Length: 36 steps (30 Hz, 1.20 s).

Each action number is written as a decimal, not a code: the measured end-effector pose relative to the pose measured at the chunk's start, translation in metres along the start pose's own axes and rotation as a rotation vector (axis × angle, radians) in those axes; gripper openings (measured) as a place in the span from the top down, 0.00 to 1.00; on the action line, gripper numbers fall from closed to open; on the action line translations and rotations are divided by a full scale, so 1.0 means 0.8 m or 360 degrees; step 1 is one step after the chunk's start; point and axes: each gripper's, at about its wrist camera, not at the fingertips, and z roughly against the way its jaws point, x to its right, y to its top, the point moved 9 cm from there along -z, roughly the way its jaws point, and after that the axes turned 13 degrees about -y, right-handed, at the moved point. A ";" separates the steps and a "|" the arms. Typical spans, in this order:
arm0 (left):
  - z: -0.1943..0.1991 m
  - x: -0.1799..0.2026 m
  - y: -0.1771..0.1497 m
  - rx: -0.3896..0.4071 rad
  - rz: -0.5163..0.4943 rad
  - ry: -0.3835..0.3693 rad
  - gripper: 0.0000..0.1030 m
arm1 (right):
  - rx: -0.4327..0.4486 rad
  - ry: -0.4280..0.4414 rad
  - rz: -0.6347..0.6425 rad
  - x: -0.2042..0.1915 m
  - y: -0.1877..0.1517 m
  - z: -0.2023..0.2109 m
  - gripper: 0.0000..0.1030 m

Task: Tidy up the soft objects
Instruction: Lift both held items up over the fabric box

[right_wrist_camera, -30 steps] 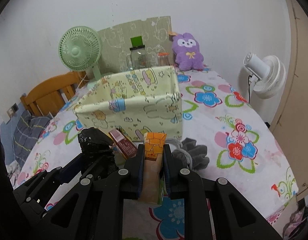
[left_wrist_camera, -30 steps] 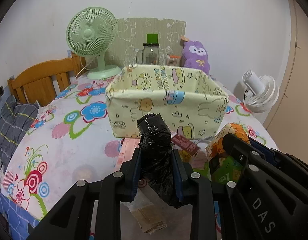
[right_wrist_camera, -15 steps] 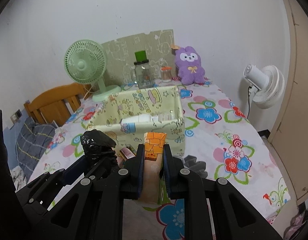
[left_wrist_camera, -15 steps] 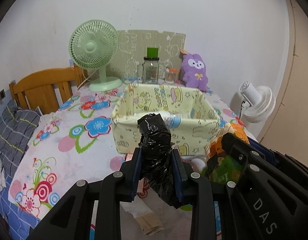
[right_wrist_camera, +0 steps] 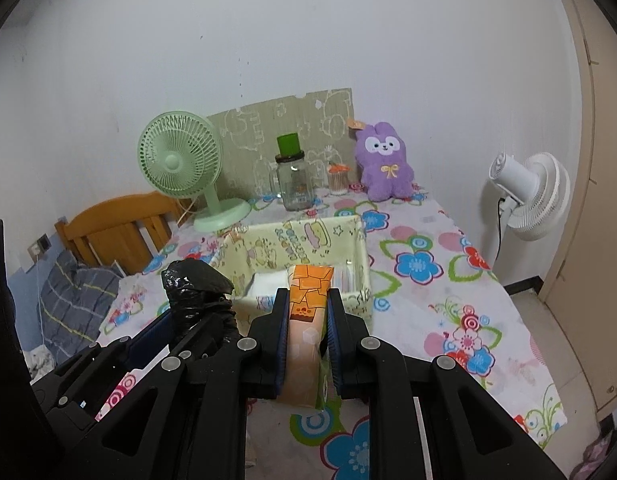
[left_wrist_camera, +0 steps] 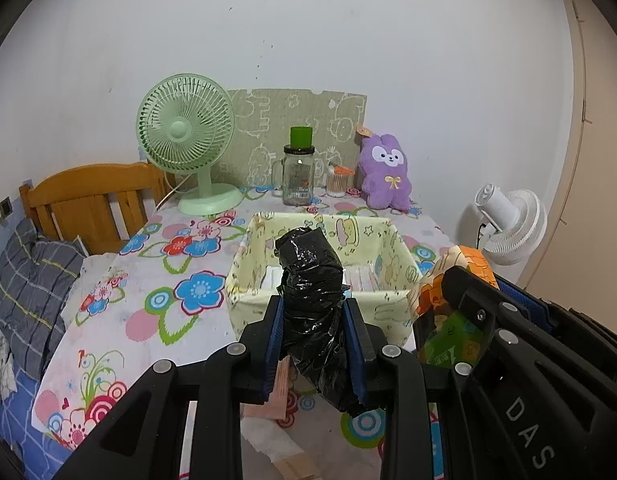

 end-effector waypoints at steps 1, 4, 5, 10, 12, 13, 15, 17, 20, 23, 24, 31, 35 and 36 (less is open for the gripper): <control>0.000 0.000 0.003 0.0005 -0.0002 0.0000 0.72 | 0.0005 0.0002 -0.0001 0.000 0.003 0.000 0.80; -0.003 0.002 0.011 0.0016 -0.0009 0.0000 0.72 | 0.0014 0.0004 -0.0004 0.000 0.012 -0.003 0.80; -0.005 0.002 0.014 0.0018 -0.0011 -0.0002 0.72 | 0.0020 0.0005 -0.0004 0.000 0.015 -0.004 0.80; -0.013 0.003 0.025 0.0022 -0.0025 -0.0008 0.72 | 0.0031 0.0002 -0.0009 0.001 0.026 -0.011 0.80; -0.018 0.003 0.029 0.0020 -0.0035 -0.0017 0.72 | 0.0034 0.0003 -0.0009 0.001 0.030 -0.015 0.80; -0.021 0.003 0.031 0.0019 -0.0039 -0.0023 0.72 | 0.0036 0.0001 -0.0008 0.001 0.033 -0.018 0.80; -0.025 0.000 0.036 0.0020 -0.0042 -0.0023 0.72 | 0.0045 -0.0001 -0.0004 -0.001 0.037 -0.022 0.80; -0.029 -0.002 0.040 0.0024 -0.0046 -0.0014 0.72 | 0.0049 0.0005 0.0000 -0.004 0.042 -0.029 0.80; -0.035 -0.007 0.047 0.0027 -0.0051 -0.0006 0.72 | 0.0054 0.0015 0.0007 -0.008 0.049 -0.036 0.80; -0.042 -0.011 0.055 0.0031 -0.0064 0.0007 0.72 | 0.0056 0.0024 0.0015 -0.012 0.056 -0.045 0.80; -0.044 -0.012 0.057 0.0032 -0.0067 0.0011 0.72 | 0.0054 0.0028 0.0015 -0.013 0.058 -0.049 0.80; -0.062 -0.020 0.070 0.0023 -0.0078 0.0011 0.72 | 0.0050 0.0038 0.0020 -0.018 0.070 -0.071 0.80; -0.071 -0.024 0.074 0.0019 -0.0081 0.0019 0.72 | 0.0042 0.0047 0.0026 -0.021 0.075 -0.080 0.80; -0.074 -0.025 0.075 0.0018 -0.0080 0.0022 0.72 | 0.0036 0.0053 0.0028 -0.022 0.076 -0.085 0.80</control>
